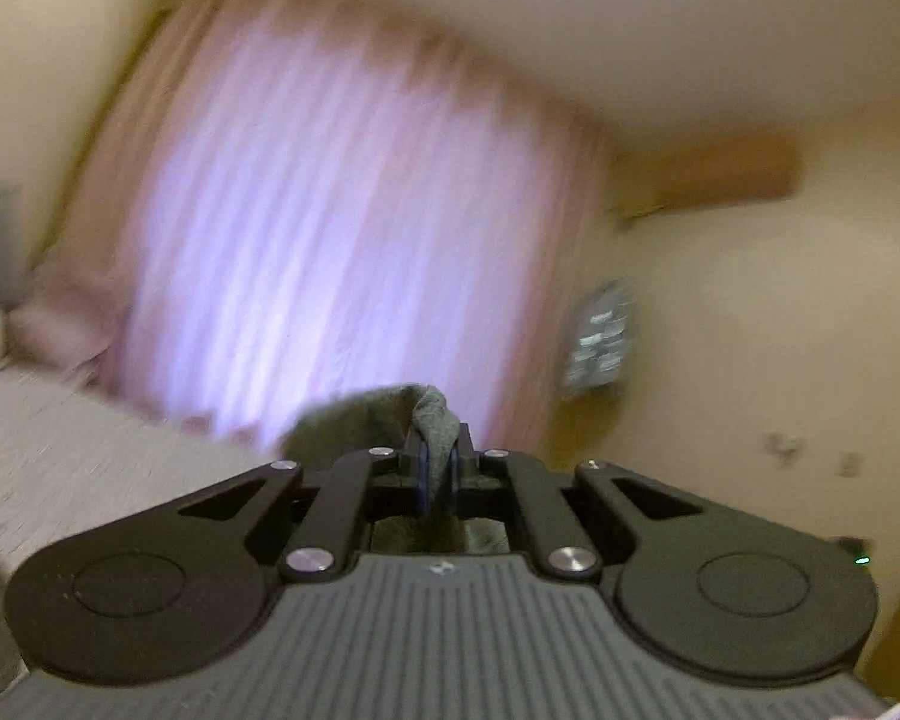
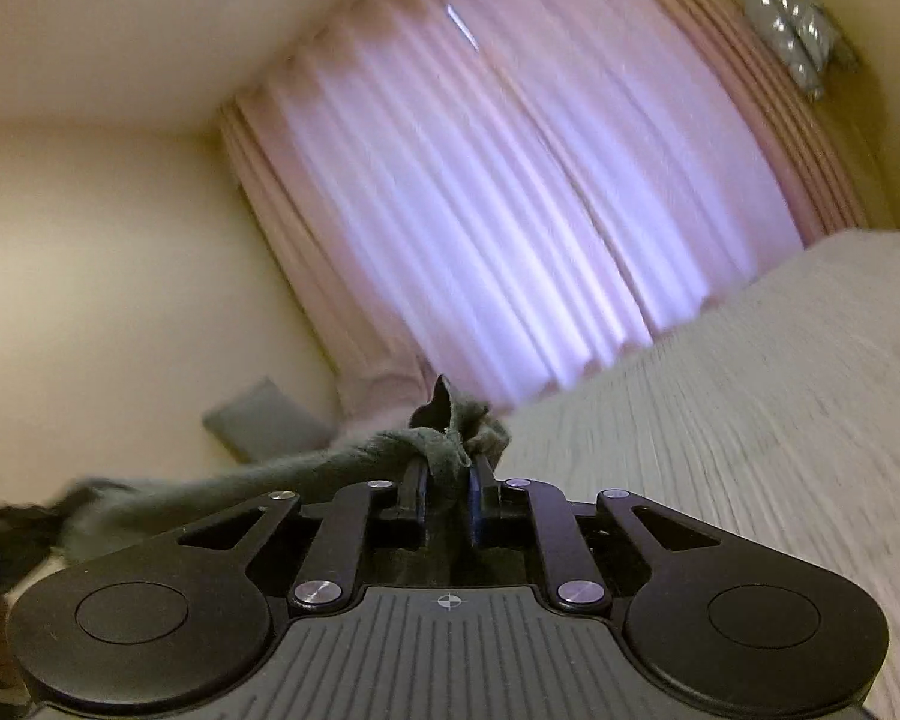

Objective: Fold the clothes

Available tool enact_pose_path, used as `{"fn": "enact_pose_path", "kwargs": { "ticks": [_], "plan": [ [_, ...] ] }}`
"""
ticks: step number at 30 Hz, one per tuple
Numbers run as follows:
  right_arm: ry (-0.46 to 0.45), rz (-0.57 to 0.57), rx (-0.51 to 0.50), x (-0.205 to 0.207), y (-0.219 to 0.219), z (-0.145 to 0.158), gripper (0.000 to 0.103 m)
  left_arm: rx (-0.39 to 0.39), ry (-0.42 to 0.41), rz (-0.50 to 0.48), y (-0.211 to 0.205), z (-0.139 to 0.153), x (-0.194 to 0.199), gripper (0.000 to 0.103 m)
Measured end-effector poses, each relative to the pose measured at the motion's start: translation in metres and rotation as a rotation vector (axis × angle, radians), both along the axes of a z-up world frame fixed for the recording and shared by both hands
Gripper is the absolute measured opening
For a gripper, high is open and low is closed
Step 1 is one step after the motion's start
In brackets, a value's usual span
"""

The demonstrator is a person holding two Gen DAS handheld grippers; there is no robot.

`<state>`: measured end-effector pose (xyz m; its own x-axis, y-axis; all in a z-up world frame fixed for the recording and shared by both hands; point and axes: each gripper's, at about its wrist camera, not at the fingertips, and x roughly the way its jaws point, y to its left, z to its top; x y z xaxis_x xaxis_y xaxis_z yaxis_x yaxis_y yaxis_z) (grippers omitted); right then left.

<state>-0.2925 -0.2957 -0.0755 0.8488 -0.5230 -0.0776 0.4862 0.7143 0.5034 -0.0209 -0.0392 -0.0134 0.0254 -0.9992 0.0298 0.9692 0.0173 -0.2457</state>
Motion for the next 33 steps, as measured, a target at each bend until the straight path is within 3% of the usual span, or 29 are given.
{"fn": "enact_pose_path", "kwargs": {
  "ticks": [2,5,7,11,13,16,23,26,28,29,30,33],
  "plan": [
    [0.03,-0.09,-0.013,-0.019,0.013,0.008,0.08,0.039,-0.024,-0.135,0.001,-0.003,-0.042,0.005],
    [0.148,-0.214,0.035,-0.062,0.041,-0.012,0.08,0.25,0.038,-0.379,-0.011,-0.065,-0.112,0.009],
    [0.21,-0.262,0.113,-0.095,0.063,-0.038,0.08,0.409,0.118,-0.498,-0.009,-0.124,-0.148,0.009],
    [0.27,-0.326,0.317,-0.159,0.122,-0.106,0.08,0.663,0.289,-0.604,0.016,-0.222,-0.193,0.009],
    [0.303,-0.35,0.395,-0.183,0.144,-0.131,0.08,0.712,0.306,-0.57,0.035,-0.244,-0.196,0.008],
    [0.325,-0.333,0.444,-0.193,0.169,-0.148,0.08,0.704,0.331,-0.479,0.059,-0.253,-0.17,0.009],
    [0.37,-0.153,0.395,-0.137,0.174,-0.176,0.08,0.666,0.349,-0.199,0.069,-0.254,-0.079,0.009],
    [0.393,-0.165,0.45,-0.115,0.156,-0.204,0.08,0.661,0.364,-0.097,0.06,-0.266,-0.049,0.02],
    [0.36,-0.163,0.507,-0.115,0.148,-0.221,0.079,0.648,0.385,-0.025,0.054,-0.276,-0.025,0.03],
    [0.342,-0.166,0.52,-0.118,0.145,-0.224,0.059,0.644,0.4,0.018,0.048,-0.28,-0.013,0.031],
    [0.327,-0.17,0.529,-0.12,0.144,-0.226,0.011,0.64,0.414,0.061,0.042,-0.282,0.0,0.035],
    [0.286,-0.183,0.548,-0.129,0.136,-0.23,0.007,0.632,0.443,0.169,0.025,-0.285,0.039,0.049]
  ]
}}
